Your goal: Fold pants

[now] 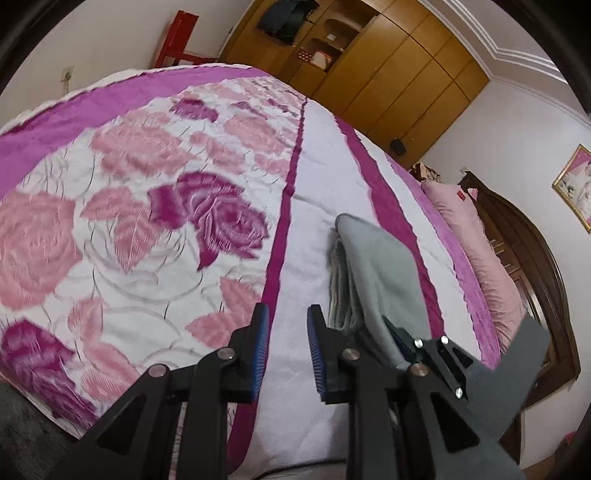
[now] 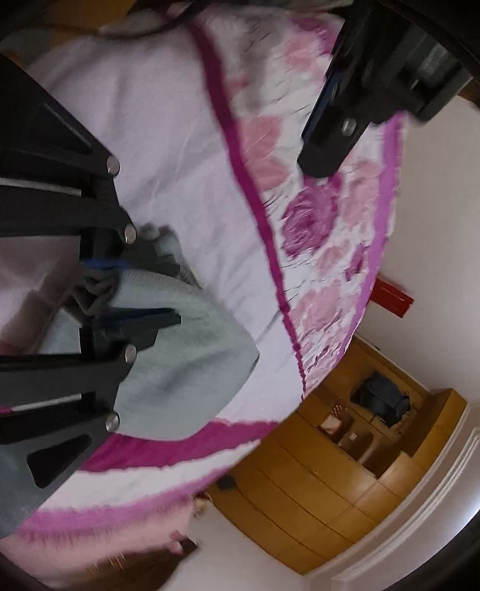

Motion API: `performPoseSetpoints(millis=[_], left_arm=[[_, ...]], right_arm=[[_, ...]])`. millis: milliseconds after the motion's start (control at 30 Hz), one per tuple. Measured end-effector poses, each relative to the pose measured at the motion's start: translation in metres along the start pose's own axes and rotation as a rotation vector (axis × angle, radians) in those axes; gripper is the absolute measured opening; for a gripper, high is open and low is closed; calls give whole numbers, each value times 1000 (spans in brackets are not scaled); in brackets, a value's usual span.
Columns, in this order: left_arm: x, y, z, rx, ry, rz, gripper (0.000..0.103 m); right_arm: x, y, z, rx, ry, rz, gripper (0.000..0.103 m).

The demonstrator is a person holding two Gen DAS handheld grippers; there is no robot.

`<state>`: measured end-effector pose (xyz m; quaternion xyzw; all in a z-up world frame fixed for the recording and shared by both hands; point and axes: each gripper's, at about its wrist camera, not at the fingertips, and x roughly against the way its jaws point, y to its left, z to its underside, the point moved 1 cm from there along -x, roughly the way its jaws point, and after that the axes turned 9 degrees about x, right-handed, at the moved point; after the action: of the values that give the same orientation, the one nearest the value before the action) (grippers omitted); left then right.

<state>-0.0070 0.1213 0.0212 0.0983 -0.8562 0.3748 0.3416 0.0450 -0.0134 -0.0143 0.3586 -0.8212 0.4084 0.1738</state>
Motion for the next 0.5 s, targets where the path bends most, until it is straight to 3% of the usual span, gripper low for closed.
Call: performPoseSetpoints(millis=[100, 233, 267, 300, 333, 400, 500], left_arm=[[7, -23, -15, -75, -6, 30, 41], [-3, -81, -20, -250, 4, 43, 41], [-9, -94, -17, -275, 10, 57, 41], [-16, -105, -13, -294, 22, 71, 41], [-26, -116, -6, -313, 41, 71, 41], [-46, -129, 14, -352, 64, -3, 41], [-58, -120, 33, -337, 21, -86, 40]], right_arm=[[35, -36, 14, -206, -122, -166, 31], [51, -107, 60, -504, -219, -346, 32], [42, -129, 74, -606, -219, -419, 24], [33, -142, 84, -687, -215, -479, 8], [21, -152, 94, -764, -212, -550, 2], [2, -158, 105, -845, -203, -616, 1], [-24, -148, 114, -878, -113, -601, 1]])
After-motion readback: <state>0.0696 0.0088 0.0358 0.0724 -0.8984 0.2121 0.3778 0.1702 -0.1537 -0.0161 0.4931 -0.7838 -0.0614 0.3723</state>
